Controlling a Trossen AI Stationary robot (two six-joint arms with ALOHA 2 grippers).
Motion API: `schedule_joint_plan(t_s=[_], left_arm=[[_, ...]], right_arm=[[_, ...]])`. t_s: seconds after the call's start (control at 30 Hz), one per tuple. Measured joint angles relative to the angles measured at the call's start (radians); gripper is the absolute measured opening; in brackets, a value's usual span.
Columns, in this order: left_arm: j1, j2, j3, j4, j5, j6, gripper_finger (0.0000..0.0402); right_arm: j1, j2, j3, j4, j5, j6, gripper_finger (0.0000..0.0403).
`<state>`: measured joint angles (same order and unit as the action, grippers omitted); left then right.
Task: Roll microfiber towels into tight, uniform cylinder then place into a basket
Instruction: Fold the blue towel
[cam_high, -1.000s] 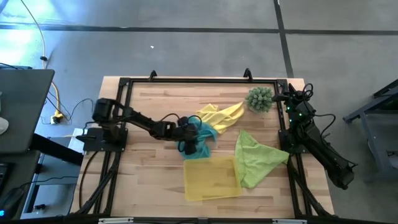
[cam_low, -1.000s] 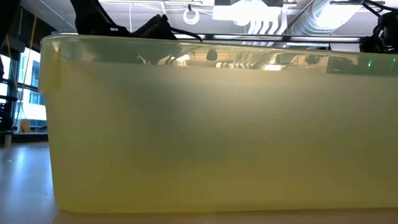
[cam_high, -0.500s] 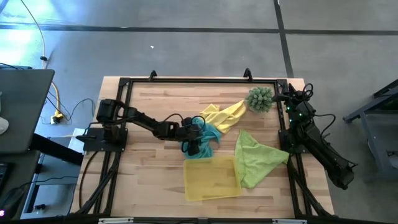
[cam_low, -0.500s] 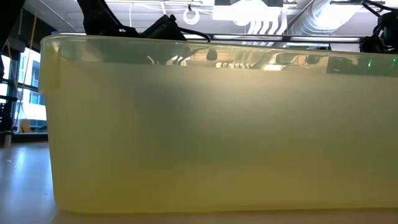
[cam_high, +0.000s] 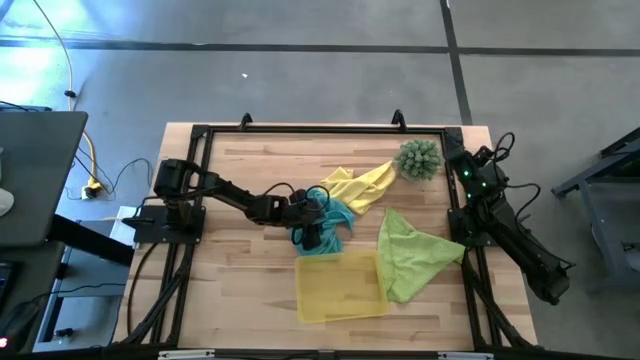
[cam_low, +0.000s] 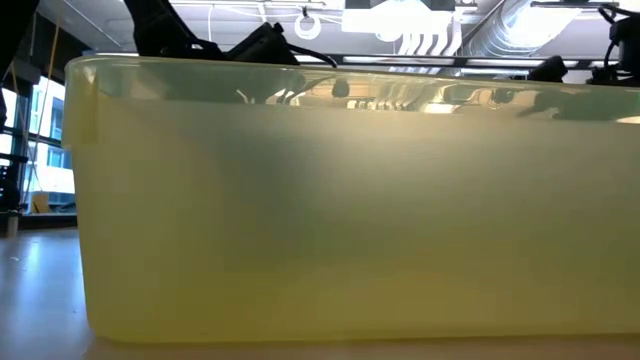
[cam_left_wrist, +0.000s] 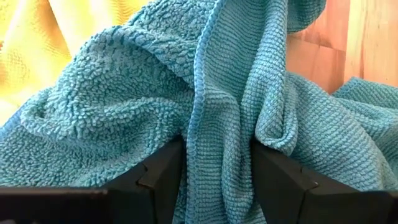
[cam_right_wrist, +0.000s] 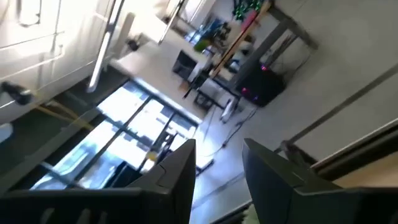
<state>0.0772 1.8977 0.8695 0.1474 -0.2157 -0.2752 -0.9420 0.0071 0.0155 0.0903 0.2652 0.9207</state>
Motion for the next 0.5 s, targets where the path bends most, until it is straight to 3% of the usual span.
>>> schedule_joint_plan(t_s=[0.5], left_arm=[[0.000, 0.005, -0.003, 0.052, -0.034, -0.002, 0.0172]], right_arm=[[0.000, 0.000, 0.000, -0.024, -0.012, -0.185, 0.0122]])
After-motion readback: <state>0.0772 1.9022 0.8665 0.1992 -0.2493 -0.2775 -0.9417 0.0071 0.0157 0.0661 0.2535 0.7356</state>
